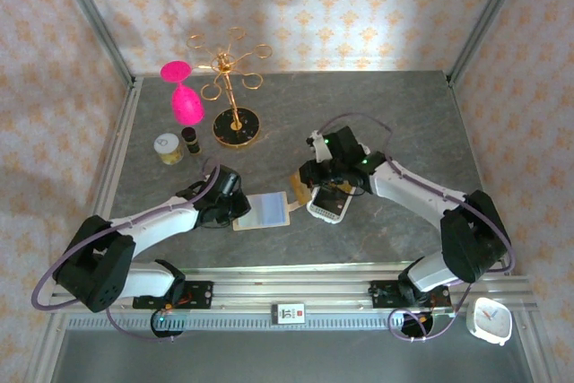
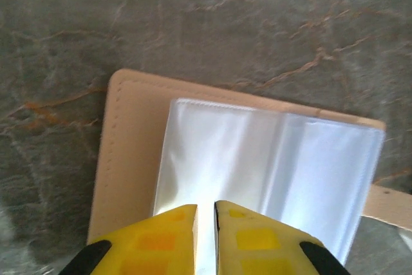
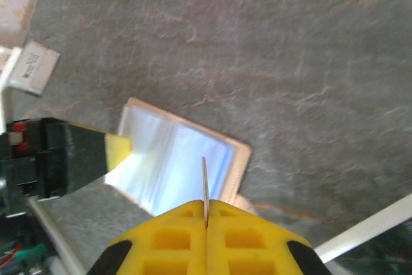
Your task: Put the credit cards into the card holder
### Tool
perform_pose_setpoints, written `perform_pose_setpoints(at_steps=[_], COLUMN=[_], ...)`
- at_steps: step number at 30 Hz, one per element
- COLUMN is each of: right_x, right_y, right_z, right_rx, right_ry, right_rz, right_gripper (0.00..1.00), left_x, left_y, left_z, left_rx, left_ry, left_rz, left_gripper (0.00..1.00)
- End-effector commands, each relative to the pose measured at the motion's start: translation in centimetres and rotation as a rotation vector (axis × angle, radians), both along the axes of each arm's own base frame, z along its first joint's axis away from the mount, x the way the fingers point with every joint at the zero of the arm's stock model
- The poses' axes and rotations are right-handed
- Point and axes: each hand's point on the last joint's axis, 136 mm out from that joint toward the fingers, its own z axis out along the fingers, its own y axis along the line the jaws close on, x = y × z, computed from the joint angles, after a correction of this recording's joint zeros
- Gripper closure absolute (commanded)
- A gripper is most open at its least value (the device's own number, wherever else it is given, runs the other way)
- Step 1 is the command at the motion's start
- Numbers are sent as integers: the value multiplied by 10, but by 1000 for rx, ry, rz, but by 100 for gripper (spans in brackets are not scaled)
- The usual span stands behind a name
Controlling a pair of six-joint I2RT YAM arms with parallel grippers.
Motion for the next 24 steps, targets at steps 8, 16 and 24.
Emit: perform_pose_setpoints(at_steps=[8,16,24], right_x=[0,10,10], right_y=[28,-13,-67], right_z=[19,26,-3], right_rx=[90,-145,-670], right_ry=[14,-128,-285], right_rz=[-213,-265,23], right_gripper=[100,100,100], left_x=[-19,-12,-14], left_y=[17,6,-1], left_z=[-6,13,10], left_rx=[98,36,32], left_ry=[-3,-71,-66], left_rz=[-73,-106,-175], left_gripper=[84,81,79])
